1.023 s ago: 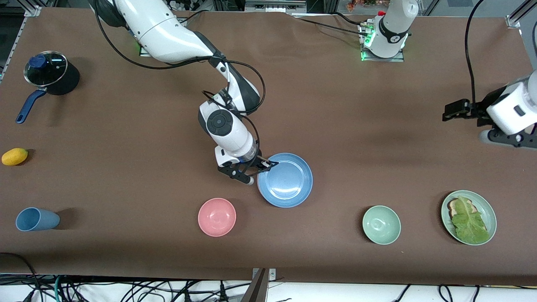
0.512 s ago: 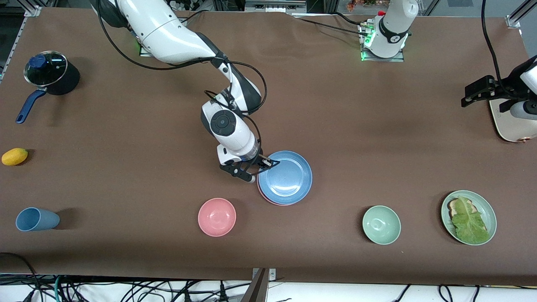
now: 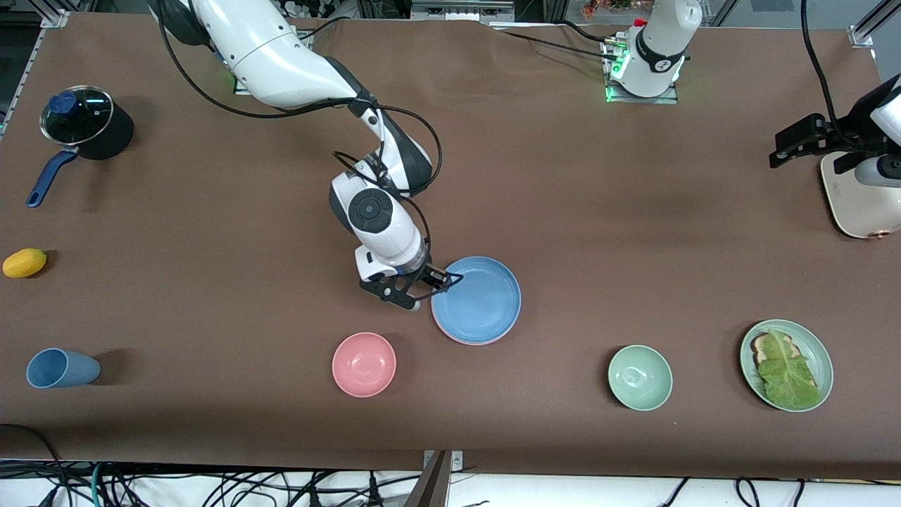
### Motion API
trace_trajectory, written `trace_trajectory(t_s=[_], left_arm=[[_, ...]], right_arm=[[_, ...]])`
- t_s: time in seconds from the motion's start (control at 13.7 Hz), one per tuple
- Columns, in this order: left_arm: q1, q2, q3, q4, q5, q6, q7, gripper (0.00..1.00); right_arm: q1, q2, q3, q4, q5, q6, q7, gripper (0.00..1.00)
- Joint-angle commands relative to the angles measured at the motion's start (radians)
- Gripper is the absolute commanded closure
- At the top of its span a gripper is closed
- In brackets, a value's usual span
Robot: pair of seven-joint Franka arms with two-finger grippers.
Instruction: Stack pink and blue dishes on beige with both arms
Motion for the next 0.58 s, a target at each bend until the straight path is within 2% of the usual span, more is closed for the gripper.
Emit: trace_trajectory(t_s=[0.0,0.15,0.37,0.51], left_arm=[[-0.02,-0.011,0.001,-0.002,0.023,-0.016,-0.021,0.0],[-0.02,-0.011,-0.004,0.0,0.021,-0.016,-0.018,0.0],[-0.02,-0.011,-0.004,0.0,0.02,-0.016,-0.019,0.0],[-0.02,-0.011,-0.004,0.0,0.018,-0.016,-0.021,0.0]], right_arm=[[-0.043,-0.067,0.001,0.012,-0.035,-0.111,-0.096,0.01],[-0.096,-0.127,-0.009,0.009,-0.035,-0.186,-0.233,0.0],[-0.196,-0.232,-0.012,0.009,-0.024,-0.328,-0.285,0.0],[-0.247,-0.305,-0.014,0.009,-0.02,-0.458,-0.438,0.0]])
